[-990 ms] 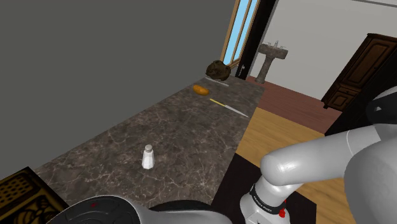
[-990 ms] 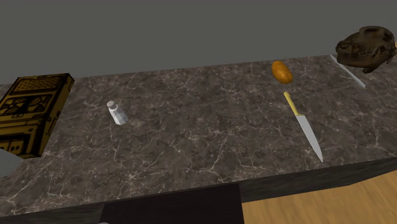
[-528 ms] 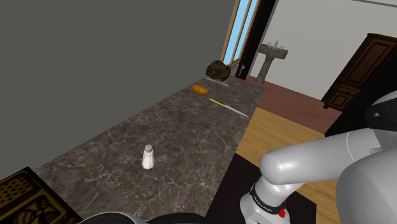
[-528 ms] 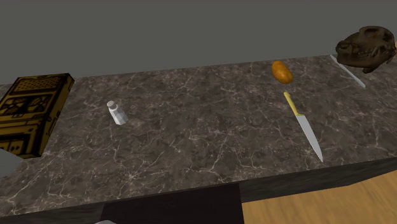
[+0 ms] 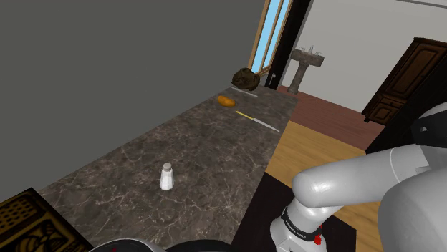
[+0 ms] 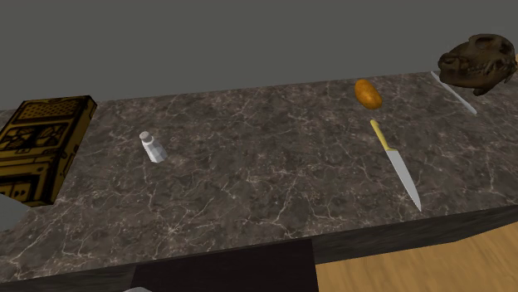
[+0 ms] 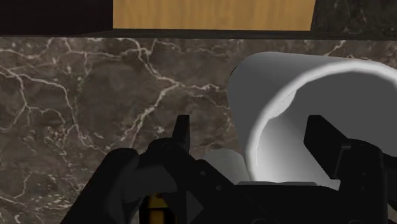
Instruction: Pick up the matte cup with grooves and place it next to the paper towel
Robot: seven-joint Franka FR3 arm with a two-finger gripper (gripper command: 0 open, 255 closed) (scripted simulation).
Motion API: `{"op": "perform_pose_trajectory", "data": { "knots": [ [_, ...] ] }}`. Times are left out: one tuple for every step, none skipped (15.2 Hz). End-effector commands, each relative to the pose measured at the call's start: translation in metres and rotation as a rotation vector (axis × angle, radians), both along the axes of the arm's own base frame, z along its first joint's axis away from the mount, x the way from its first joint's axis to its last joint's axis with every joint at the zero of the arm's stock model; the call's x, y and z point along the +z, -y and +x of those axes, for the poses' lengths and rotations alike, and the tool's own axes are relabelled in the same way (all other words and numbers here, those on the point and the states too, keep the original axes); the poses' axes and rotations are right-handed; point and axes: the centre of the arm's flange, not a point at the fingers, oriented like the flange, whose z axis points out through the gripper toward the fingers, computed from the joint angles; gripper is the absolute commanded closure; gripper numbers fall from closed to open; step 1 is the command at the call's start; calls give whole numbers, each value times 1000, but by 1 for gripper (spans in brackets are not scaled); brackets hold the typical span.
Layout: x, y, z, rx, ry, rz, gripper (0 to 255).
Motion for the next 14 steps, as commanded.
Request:
{"op": "perform_pose_trajectory", "data": {
  "knots": [
    [0, 0, 0, 0, 0, 0, 0],
    [0, 0, 0, 0, 0, 0, 0],
    [0, 0, 0, 0, 0, 0, 0],
    [13, 1, 0, 0, 0, 0, 0],
    [26, 2, 1, 0, 0, 0, 0],
    [39, 3, 1, 0, 0, 0, 0],
    [50, 4, 2, 0, 0, 0, 0],
    [50, 4, 2, 0, 0, 0, 0],
    [50, 4, 2, 0, 0, 0, 0],
    [50, 4, 2, 0, 0, 0, 0],
    [50, 4, 2, 0, 0, 0, 0],
    [50, 4, 2, 0, 0, 0, 0],
    [50, 4, 2, 0, 0, 0, 0],
    [50, 4, 2, 0, 0, 0, 0]
  ]
}}
